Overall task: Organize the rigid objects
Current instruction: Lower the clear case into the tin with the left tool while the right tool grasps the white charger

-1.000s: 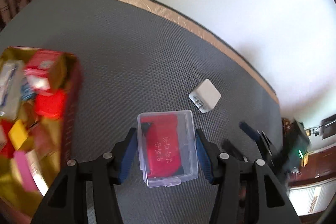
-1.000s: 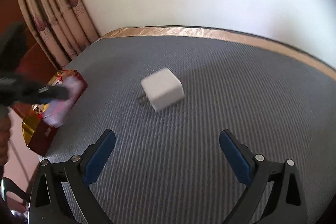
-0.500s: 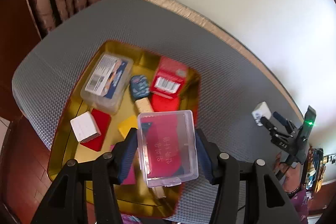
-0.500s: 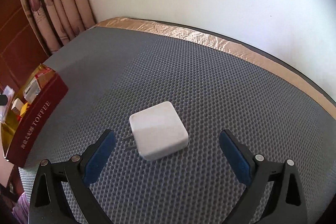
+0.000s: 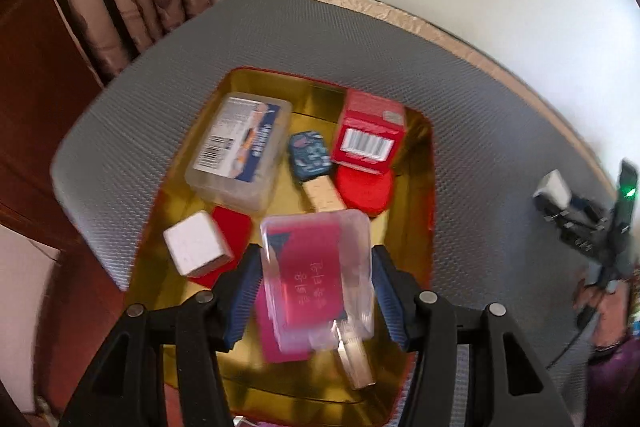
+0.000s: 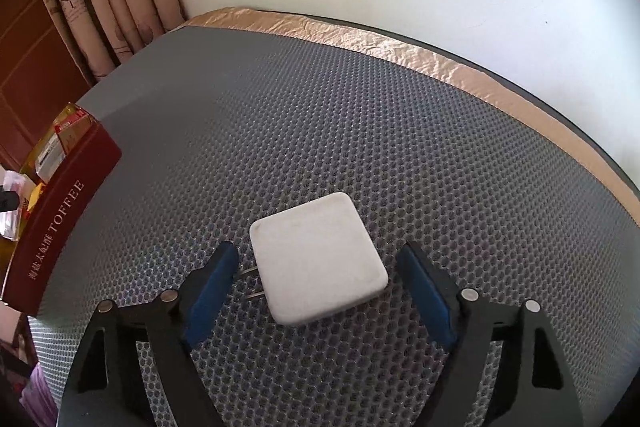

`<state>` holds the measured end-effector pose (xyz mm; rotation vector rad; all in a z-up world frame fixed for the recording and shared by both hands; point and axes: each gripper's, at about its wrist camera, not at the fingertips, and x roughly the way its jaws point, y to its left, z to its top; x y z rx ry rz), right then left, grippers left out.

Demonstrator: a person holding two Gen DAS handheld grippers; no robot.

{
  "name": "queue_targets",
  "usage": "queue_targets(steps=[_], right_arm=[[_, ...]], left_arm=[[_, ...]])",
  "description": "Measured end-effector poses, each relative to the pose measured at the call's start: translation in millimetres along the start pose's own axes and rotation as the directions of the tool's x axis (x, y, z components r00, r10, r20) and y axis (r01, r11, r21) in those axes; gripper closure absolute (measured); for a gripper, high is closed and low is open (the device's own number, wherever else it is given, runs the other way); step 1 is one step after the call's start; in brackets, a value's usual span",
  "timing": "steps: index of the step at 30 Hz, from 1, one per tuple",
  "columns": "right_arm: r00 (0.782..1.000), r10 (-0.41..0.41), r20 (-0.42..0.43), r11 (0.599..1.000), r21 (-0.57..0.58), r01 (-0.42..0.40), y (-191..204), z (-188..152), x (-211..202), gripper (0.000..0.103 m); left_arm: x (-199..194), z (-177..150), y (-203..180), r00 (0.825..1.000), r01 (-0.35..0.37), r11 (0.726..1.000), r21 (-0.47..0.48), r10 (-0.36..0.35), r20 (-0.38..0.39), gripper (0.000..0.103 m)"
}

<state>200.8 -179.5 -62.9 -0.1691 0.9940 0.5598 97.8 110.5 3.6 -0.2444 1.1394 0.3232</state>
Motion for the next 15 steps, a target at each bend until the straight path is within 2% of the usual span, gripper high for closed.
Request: queue_targets(steps=[1,2,4,6,10,15], right_arm=[[1.0,0.004,-0.001,1.0,0.002,-0.004,0,0,0,0.028],[1.0,0.007,-0.001,1.0,0.002,-0.007,1,1,1,0.035],[1.0,-0.008,-0.007,1.0,-0.012,0.008,5,4,4,0.036],[1.0,-0.014,-0.016,1.0,-0.014,0.014,5,6,4,0.036],[1.0,-0.011,-0.013,1.0,0.01,0.011,7,6,-3,0.036],[0.998,0.041,0.036,0.998,0.05,-0.043,18,9,-32,0.037]], left_arm=[[-2,-3,-1,1.0,-0.024,1.0,0.013,0.024,0.014,0.047],[-4,-6,-3,0.998,-0.058,0.998,0.026,0.057,0.035,0.047],[-4,-11,-5,0.996,-0.087,0.995,0.051,0.085,0.042,0.047],[-7,-15,-2,0.996,-0.079,0.996,0.042,0.077,0.05,0.047],[-32,-22,17,0.99,-0.025,0.998,-0.057,0.033,0.136,0.047],[-56,-41,60,0.975,-0.004,0.982,-0.188,0.045,0.216,0.045]])
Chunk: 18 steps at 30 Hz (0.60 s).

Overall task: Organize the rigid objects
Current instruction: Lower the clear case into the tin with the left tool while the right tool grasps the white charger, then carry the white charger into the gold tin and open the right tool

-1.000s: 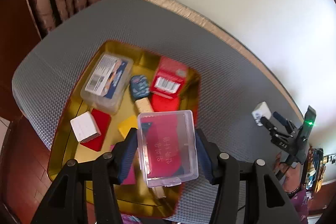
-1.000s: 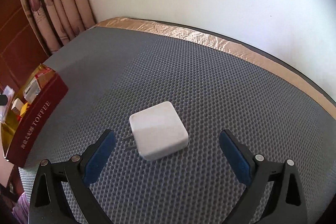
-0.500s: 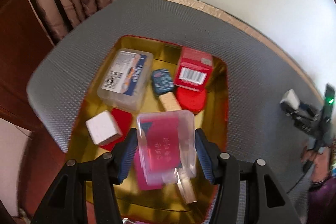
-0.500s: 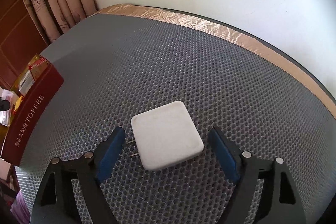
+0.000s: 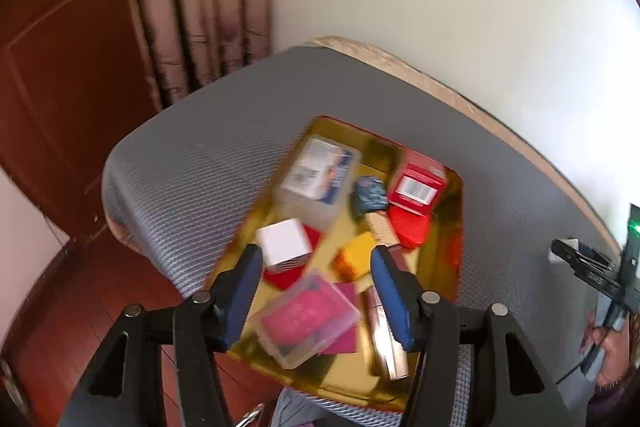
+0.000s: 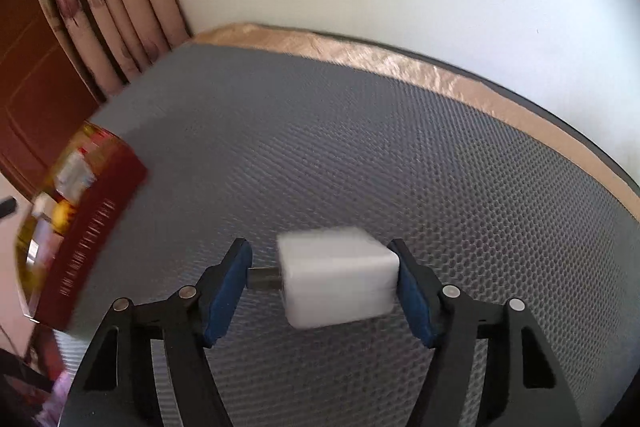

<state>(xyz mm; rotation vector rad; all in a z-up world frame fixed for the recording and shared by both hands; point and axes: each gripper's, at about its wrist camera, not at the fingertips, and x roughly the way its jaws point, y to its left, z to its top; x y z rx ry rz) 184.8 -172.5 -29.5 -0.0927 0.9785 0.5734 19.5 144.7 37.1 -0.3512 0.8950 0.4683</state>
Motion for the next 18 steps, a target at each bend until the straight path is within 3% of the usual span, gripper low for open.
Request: queue_targets(steps=[9,18], right_arm=[[0.98,0.187,0.07,0.981,-0.071,-0.182,98,25,-43,0.037],[0.956,0.294,0.017,0.945,-0.158,-0.288,210,31,-16,0.037]], left_arm=[[4,-27,43,0.998,-0.046,0.999,-0.008,0.046,-0.043,0.044],[2,-35,49,1.0,-0.001,1.0,0.012,0.001,-0.004,0.044]])
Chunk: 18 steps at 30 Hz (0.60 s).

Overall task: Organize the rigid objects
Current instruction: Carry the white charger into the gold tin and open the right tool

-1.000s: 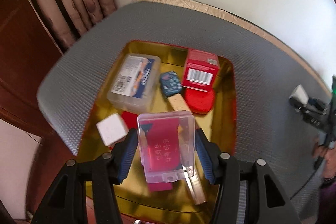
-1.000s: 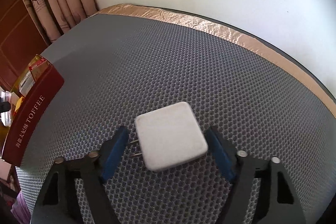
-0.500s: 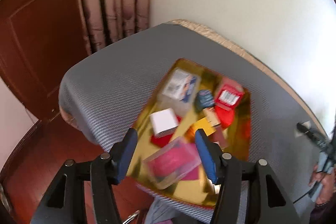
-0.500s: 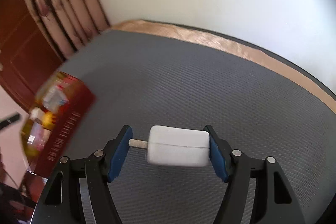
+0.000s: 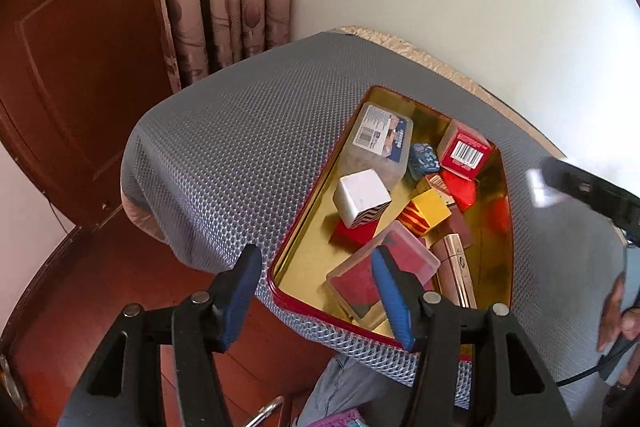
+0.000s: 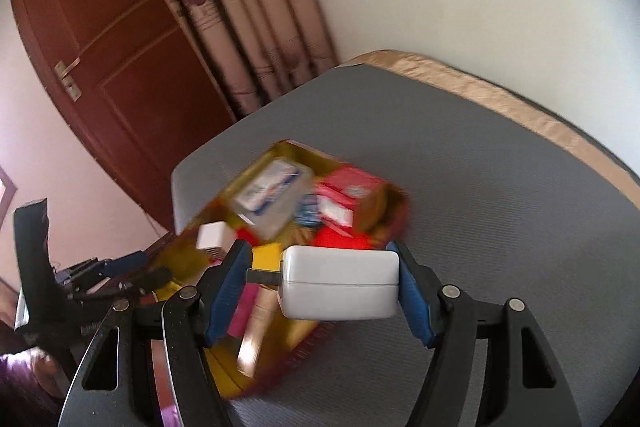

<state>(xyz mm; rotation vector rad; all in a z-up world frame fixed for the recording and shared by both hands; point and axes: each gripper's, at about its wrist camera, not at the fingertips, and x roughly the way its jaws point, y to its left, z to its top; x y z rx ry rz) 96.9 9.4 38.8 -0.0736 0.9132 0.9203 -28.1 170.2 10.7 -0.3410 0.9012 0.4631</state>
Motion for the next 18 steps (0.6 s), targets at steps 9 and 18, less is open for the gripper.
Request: queue_targets(steps=[9,18], right_arm=[[0.998,-0.024,-0.054,1.0,-0.008,0.024,28,3,57,0.037],[0.996,-0.06,-0.07,0.998,-0.003,0.06,35,1,78,0.037]], left_arm=[[-6,3,0,0.999,0.017,1.0,0.027,-0.018,0.031,0.044],[-2,8,14,0.998,0.062,0.998,-0.032,-0.062,0.009,0.044]])
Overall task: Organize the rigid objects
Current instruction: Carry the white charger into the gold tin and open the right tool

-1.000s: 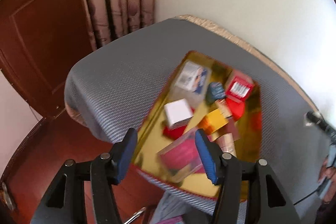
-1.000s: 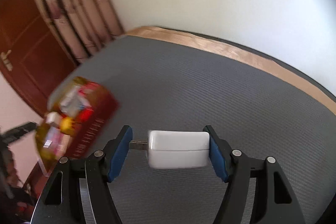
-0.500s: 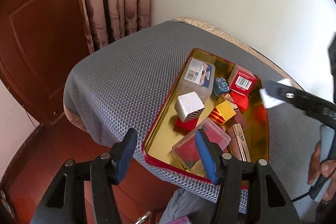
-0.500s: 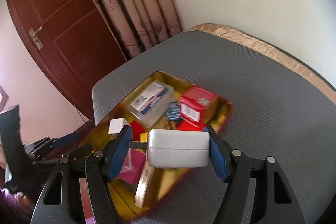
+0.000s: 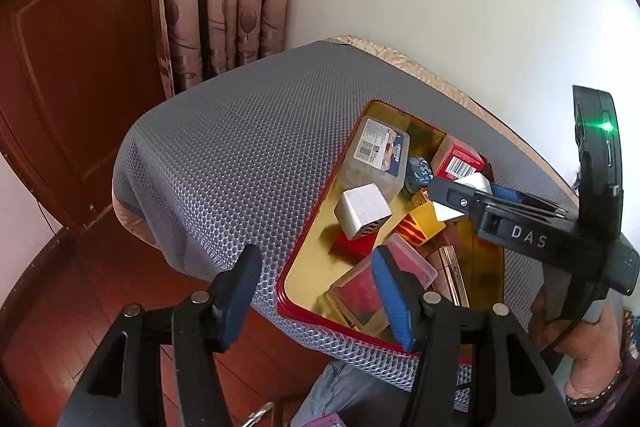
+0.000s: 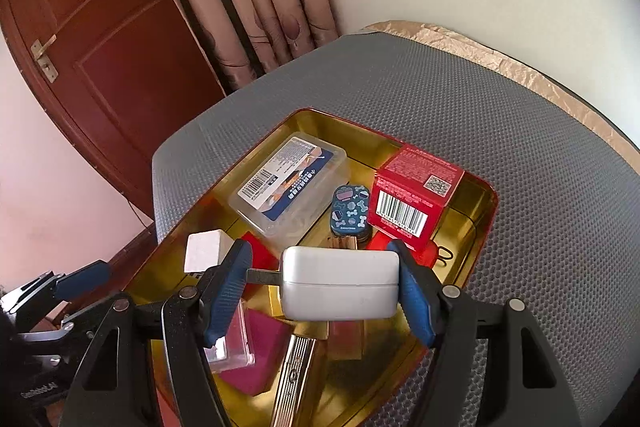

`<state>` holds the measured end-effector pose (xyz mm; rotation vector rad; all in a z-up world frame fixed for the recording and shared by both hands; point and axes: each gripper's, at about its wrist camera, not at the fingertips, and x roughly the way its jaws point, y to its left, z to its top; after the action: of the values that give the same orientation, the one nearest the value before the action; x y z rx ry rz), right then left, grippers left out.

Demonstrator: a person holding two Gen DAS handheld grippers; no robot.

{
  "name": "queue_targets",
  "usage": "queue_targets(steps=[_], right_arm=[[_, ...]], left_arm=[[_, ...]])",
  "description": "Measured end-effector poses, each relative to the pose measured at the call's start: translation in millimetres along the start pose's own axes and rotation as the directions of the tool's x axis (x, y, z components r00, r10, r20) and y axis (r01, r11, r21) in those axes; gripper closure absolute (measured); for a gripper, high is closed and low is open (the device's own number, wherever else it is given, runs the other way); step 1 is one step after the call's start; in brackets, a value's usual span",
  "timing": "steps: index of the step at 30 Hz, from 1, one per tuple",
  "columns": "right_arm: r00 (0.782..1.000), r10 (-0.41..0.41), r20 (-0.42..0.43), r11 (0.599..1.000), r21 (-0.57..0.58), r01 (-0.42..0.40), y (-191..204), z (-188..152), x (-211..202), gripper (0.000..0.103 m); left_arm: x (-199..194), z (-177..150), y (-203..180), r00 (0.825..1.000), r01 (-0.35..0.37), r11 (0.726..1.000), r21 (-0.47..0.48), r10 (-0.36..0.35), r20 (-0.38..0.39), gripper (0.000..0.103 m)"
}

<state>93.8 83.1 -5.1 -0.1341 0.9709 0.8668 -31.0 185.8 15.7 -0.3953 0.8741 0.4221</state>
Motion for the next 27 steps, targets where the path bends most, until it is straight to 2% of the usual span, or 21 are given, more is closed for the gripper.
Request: queue_targets(steps=[6,16,21,27], right_arm=[[1.0,-0.022,-0.001,1.0,0.0,0.022,1,2,6,0.037],[0.992,-0.124,0.031,0.992,-0.035,0.125,3,2,2,0.034],[0.984,-0.165,0.067,0.985,-0.045,0.168,6,4,-8,0.028],[0.963,-0.233,0.137,0.966,-0.085,0.245,21,3,-25,0.018]], left_arm=[[0,-2,-5,1.0,-0.009,1.0,0.016,0.009,-0.008,0.044],[3,-2,-1,1.0,-0.008,1.0,-0.003,0.008,-0.017,0.044],[2,-2,-2,1.0,-0.014,1.0,0.003,0.014,-0.01,0.044],[1,-2,-1,1.0,-0.026,1.0,0.005,0.026,0.004,0.044]])
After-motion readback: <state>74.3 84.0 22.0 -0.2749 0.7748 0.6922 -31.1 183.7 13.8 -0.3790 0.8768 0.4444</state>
